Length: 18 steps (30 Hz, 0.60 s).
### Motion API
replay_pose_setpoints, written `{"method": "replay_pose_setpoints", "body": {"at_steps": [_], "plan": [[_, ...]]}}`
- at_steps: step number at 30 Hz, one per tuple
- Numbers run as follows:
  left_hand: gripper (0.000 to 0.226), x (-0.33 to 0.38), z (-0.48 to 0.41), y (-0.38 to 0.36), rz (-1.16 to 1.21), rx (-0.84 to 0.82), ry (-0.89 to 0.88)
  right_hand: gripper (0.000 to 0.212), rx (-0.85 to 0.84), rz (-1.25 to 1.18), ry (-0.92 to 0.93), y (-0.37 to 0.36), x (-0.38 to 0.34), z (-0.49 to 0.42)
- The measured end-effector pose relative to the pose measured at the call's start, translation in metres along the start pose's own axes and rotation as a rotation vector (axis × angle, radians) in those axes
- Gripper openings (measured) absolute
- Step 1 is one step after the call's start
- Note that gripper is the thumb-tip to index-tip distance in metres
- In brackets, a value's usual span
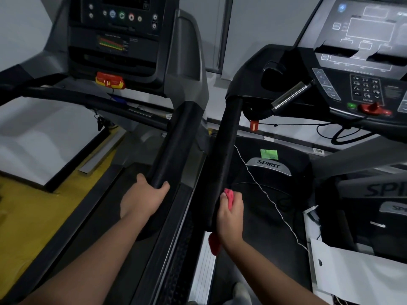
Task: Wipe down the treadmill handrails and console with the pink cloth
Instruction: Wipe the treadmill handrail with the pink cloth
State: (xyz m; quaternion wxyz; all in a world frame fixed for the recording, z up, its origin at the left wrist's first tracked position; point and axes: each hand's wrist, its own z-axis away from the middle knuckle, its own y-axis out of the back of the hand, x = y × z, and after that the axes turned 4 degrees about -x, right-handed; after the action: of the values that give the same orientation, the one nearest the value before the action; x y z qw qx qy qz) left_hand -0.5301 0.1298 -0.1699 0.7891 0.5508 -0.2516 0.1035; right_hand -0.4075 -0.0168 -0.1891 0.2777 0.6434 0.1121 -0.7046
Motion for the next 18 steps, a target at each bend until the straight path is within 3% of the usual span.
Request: {"method": "replay_pose_setpoints", "body": {"at_steps": [2,5,9,12,18], "plan": [[0.054,0.0,0.0,0.0,-0.018,0.007,0.0,0.005,-0.034,0.155,0.107,-0.001,0.004,0.002],[0.049,0.001,0.001,-0.001,-0.039,0.007,0.0,0.021,-0.104,0.372,0.315,0.0,0.002,-0.004],[0.051,0.0,0.002,-0.001,-0.05,0.015,-0.001,0.027,-0.2,0.5,0.418,0.005,-0.007,-0.006],[0.051,0.0,0.003,0.0,-0.06,0.022,-0.001,0.027,-0.268,0.599,0.601,0.012,0.012,0.009],[0.052,0.0,0.006,-0.001,-0.075,0.037,-0.009,0.033,-0.335,0.524,0.539,0.016,0.009,0.006]]}}
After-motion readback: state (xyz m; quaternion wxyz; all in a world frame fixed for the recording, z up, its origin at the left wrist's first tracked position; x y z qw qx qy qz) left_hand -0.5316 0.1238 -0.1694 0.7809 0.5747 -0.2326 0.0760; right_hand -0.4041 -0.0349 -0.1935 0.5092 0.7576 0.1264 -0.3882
